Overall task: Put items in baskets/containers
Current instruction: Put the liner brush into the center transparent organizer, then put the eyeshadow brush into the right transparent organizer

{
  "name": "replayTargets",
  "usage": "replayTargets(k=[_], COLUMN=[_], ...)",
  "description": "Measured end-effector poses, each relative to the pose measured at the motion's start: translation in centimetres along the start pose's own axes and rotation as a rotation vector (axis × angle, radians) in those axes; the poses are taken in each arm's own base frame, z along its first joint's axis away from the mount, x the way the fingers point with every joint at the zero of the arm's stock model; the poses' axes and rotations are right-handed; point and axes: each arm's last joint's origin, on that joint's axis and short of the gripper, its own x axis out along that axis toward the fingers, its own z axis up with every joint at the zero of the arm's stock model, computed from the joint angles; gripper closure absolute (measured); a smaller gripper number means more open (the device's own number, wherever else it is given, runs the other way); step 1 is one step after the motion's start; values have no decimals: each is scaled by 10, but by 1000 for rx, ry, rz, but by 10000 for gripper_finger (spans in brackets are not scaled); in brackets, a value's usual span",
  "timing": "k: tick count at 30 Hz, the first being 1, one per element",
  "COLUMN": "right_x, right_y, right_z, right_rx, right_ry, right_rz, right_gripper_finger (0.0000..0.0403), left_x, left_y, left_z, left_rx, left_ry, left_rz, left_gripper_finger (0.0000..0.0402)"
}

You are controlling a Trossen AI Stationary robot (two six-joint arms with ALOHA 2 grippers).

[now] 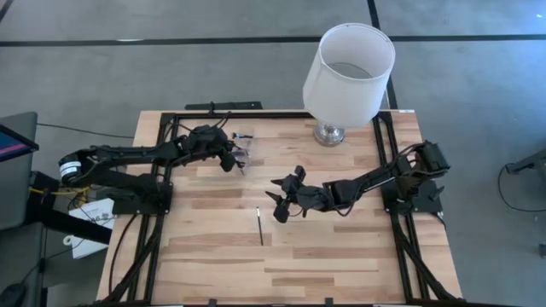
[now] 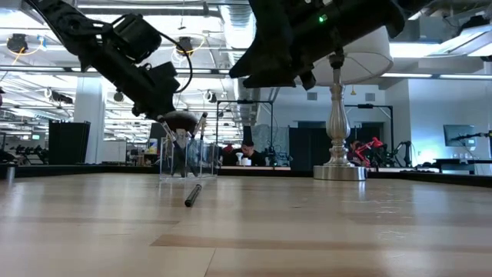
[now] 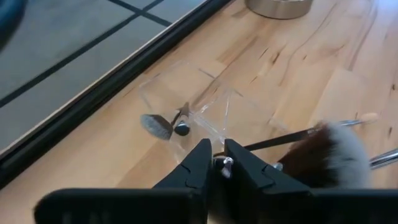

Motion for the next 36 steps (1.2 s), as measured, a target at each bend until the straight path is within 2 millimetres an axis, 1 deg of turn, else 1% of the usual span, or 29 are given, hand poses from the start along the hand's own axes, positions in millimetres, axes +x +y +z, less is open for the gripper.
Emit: replayTargets(k=[3, 9, 13, 16, 18, 21, 24, 26, 28, 31, 34, 36], right_x=[1, 2, 10, 26, 39, 54, 65, 72, 73, 74, 69, 64], right_y=[-1, -1, 6, 15, 23, 37, 50, 59, 66, 78, 87, 89], right_z=[1, 0, -12, -17, -23, -26, -26, -23, -18, -9, 0, 3], right_rx=[61, 137, 149, 152, 137, 105, 95, 122, 128, 133, 198, 242], right_ry=[-2, 10, 38, 58, 93, 157, 258, 317, 386, 435, 407, 391], right_rz=[7, 15, 14, 31, 50, 30, -7, -36, -74, -107, -123, -141], right_gripper_finger=[216, 221, 224, 225, 225, 226, 227, 227, 227, 228, 227, 228], left_x=[-1, -4, -7, -15, -23, -40, -60, -72, -82, -92, -97, -100], left_y=[0, -1, -3, -5, -6, -9, -12, -16, -20, -28, -39, -47], left_z=[1, 5, 9, 14, 19, 28, 35, 37, 39, 38, 31, 28], left_rx=[8, 13, 7, 4, 4, 8, 6, 9, 12, 24, 57, 81], left_ry=[-6, -48, -82, -135, -177, -264, -355, -400, -441, -468, -464, -460], left_rz=[-1, -7, -19, -33, -44, -70, -111, -144, -180, -244, -347, -422], left_gripper_finger=[348, 306, 286, 279, 278, 278, 279, 280, 280, 280, 280, 280])
